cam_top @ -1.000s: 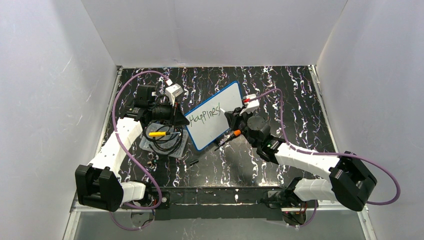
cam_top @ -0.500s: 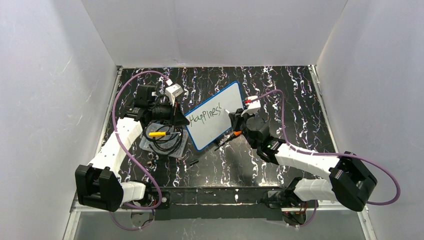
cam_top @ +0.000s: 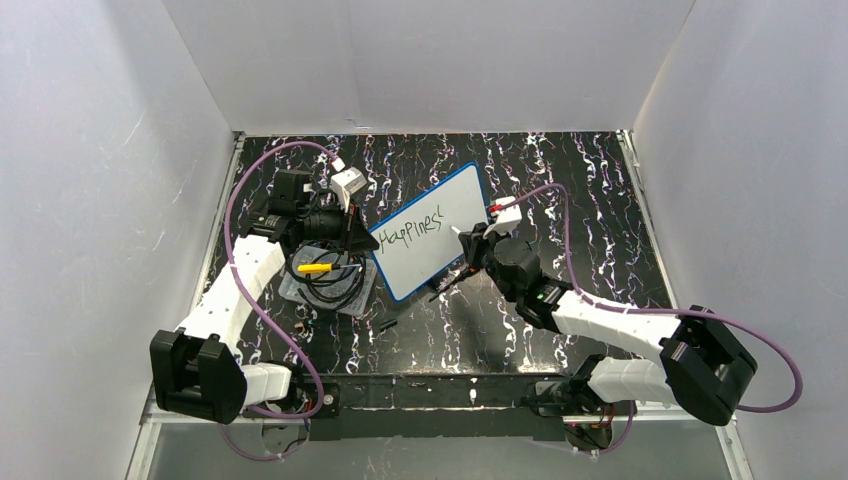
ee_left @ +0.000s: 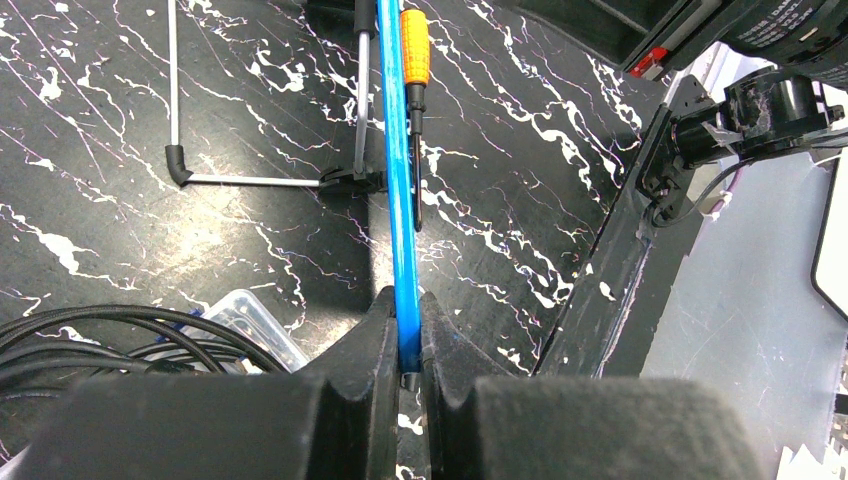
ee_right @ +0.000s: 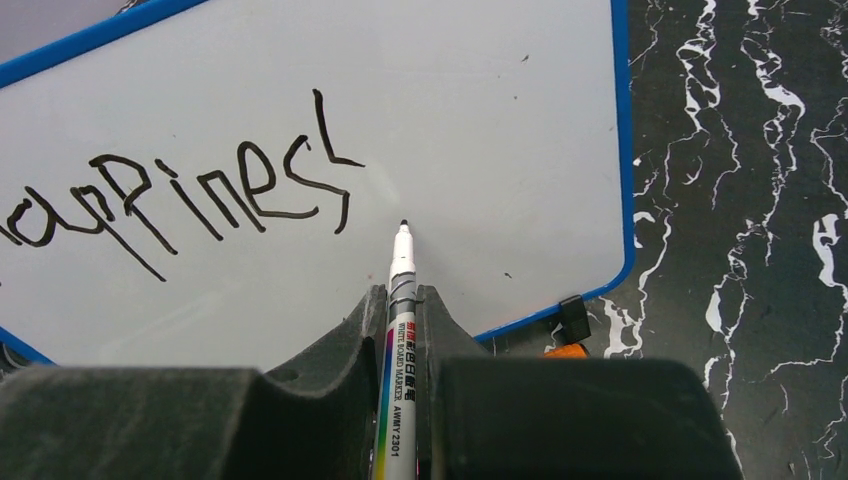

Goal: Write a sentence on the whiteboard

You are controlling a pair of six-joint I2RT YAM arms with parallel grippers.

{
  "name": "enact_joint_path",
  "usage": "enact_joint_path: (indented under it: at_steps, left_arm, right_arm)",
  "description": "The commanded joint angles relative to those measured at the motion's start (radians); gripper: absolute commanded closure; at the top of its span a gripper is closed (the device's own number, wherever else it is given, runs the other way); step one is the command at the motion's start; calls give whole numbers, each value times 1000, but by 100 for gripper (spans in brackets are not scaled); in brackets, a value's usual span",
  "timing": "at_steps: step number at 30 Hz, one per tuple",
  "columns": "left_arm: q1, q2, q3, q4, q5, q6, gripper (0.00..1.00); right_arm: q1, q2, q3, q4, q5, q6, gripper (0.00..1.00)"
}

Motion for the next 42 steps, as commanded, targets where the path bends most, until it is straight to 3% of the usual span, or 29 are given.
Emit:
enact_joint_path:
  at_steps: [1, 17, 26, 42]
  left_arm:
    - [-9, -49, 1, 12, 106, -23, 100]
    - [-9, -60, 5, 33, 103, -47, 100]
    - [-10, -66, 0, 34, 100, -40, 100]
    - [-10, -76, -6, 14, 86, -10, 100]
  right_arm:
    - [4, -30, -18, 17, -24, 18, 99]
    - [12, -137, 4, -42, 32, -37, 99]
    - [-16, -89, 16, 72, -94, -36, 99]
    - [-16, -40, 31, 155, -100, -36, 99]
